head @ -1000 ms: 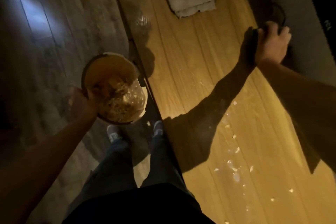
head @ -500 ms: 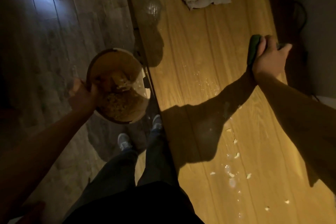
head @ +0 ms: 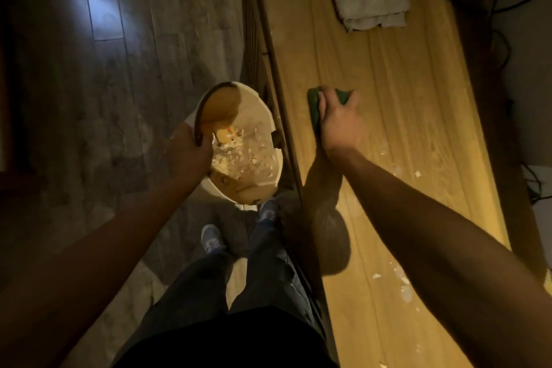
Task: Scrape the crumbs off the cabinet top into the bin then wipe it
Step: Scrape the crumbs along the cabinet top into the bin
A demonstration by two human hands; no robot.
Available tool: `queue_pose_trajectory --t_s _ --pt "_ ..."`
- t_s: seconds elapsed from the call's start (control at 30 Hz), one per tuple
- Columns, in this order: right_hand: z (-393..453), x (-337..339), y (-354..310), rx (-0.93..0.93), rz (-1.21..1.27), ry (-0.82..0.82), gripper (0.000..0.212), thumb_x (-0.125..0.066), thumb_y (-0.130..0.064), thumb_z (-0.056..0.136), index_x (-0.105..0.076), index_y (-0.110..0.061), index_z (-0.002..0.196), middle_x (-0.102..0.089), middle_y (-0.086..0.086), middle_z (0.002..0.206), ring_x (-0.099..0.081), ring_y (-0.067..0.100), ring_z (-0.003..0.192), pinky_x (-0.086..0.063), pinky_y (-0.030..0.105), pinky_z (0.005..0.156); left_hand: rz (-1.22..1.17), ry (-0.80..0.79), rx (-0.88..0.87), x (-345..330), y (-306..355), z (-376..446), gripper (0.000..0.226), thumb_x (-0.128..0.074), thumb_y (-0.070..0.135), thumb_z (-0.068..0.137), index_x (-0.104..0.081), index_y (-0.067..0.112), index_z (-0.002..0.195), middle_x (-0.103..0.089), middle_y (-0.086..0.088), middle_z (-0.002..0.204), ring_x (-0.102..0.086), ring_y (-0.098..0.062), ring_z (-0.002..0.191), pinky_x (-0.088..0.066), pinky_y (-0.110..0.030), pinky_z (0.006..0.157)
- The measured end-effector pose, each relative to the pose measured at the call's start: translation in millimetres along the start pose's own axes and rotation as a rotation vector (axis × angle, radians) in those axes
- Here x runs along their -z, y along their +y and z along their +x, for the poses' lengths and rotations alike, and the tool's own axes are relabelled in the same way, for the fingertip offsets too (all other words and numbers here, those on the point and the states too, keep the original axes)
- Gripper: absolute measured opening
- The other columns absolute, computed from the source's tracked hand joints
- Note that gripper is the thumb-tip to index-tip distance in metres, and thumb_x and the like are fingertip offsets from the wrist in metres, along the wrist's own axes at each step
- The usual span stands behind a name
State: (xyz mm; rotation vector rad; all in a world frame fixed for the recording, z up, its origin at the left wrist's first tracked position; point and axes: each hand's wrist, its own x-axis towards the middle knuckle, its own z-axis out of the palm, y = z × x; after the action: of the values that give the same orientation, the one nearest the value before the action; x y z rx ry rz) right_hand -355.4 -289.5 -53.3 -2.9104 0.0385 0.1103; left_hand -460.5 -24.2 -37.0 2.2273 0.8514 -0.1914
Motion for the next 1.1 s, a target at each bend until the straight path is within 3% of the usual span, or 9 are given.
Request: queue_pose_trajectory --t_s 0.1,0.2,0.37,0.57,0.67,0.73,0.87,1.0,1.1 --pt "-28 -10 -51 0.170 -0.013 -0.088 0.042 -0.031 -0.048 0.109 -0.054 -0.027 0.137 -0.048 0.018 0.124 -0.064 0.036 0.079 -0.051 0.038 0.061 -0.052 0.022 -0.004 -1 -1 -14 0.026 -0.061 0.028 0.095 -0.058 0.004 0.103 -0.063 -0.015 0.096 -0.062 -0.028 0.091 -0.049 -0.037 0.074" --pt "-61 -17 -84 0.319 -0.014 -0.177 0.039 -0.034 -0.048 0.109 -0.051 -0.025 0.136 -0.045 0.016 0.124 -0.063 0.035 0.086 -0.053 0.040 0.063 -0.139 -0.015 0.022 3 -7 -25 0.026 -0.061 0.030 0.095 -0.057 0.006 0.105 -0.061 -0.010 0.093 -0.063 -0.028 0.092 -0.053 -0.043 0.080" --pt "-103 -2 -77 0.244 0.126 -0.091 0.037 -0.038 -0.049 0.107 -0.056 -0.027 0.132 -0.047 0.014 0.117 -0.062 0.035 0.083 -0.055 0.042 0.064 -0.164 -0.044 0.009 11 -22 -44 0.034 -0.059 0.036 0.095 -0.055 0.007 0.113 -0.063 -0.013 0.103 -0.063 -0.030 0.096 -0.054 -0.049 0.085" --pt "-94 45 50 -0.062 0.197 0.112 0.039 -0.029 -0.057 0.106 -0.051 -0.037 0.132 -0.045 0.011 0.124 -0.051 0.017 0.090 -0.045 0.034 0.074 -0.261 -0.049 0.007 2 -39 -58 0.034 -0.062 0.045 0.089 -0.053 0.015 0.100 -0.060 -0.003 0.094 -0.064 -0.028 0.094 -0.052 -0.036 0.069" --pt "-77 79 143 -0.258 0.150 0.140 0.037 -0.028 -0.063 0.103 -0.046 -0.044 0.128 -0.042 0.012 0.135 -0.056 0.025 0.099 -0.047 0.038 0.082 -0.297 -0.019 -0.012 -7 -46 -62 0.047 -0.056 0.053 0.075 -0.053 0.012 0.098 -0.059 -0.006 0.090 -0.060 -0.023 0.084 -0.048 -0.025 0.068" --pt "-65 94 200 -0.340 0.065 0.157 0.040 -0.028 -0.066 0.102 -0.048 -0.039 0.123 -0.043 0.012 0.129 -0.059 0.035 0.101 -0.043 0.038 0.082 -0.261 0.036 -0.051 -18 -52 -65 0.041 -0.058 0.039 0.084 -0.057 0.004 0.106 -0.062 -0.012 0.094 -0.061 -0.027 0.089 -0.040 -0.019 0.066" --pt "-52 109 281 -0.639 0.062 0.250 0.059 -0.039 -0.075 0.086 -0.049 -0.026 0.117 -0.056 0.005 0.109 -0.061 0.035 0.104 -0.048 0.044 0.085 -0.138 0.143 -0.056 -35 -61 -76 0.036 -0.058 0.034 0.092 -0.060 0.003 0.109 -0.065 -0.021 0.099 -0.061 -0.035 0.095 -0.036 -0.030 0.075" --pt "-61 90 318 -0.539 0.002 0.108 0.042 -0.028 -0.058 0.103 -0.041 -0.021 0.119 -0.052 0.029 0.122 -0.057 0.050 0.103 -0.051 0.054 0.086 -0.046 0.163 -0.018 -50 -72 -81 0.031 -0.057 0.029 0.096 -0.055 -0.002 0.099 -0.060 -0.025 0.092 -0.060 -0.037 0.088 -0.040 -0.040 0.069" --pt "-72 72 316 -0.560 0.059 0.120 0.053 -0.031 -0.068 0.096 -0.042 -0.026 0.125 -0.051 0.020 0.134 -0.056 0.041 0.111 -0.046 0.049 0.090 -0.061 0.170 -0.041 -55 -72 -87 0.020 -0.058 0.018 0.096 -0.052 0.000 0.091 -0.054 -0.024 0.085 -0.058 -0.036 0.082 -0.044 -0.049 0.072"
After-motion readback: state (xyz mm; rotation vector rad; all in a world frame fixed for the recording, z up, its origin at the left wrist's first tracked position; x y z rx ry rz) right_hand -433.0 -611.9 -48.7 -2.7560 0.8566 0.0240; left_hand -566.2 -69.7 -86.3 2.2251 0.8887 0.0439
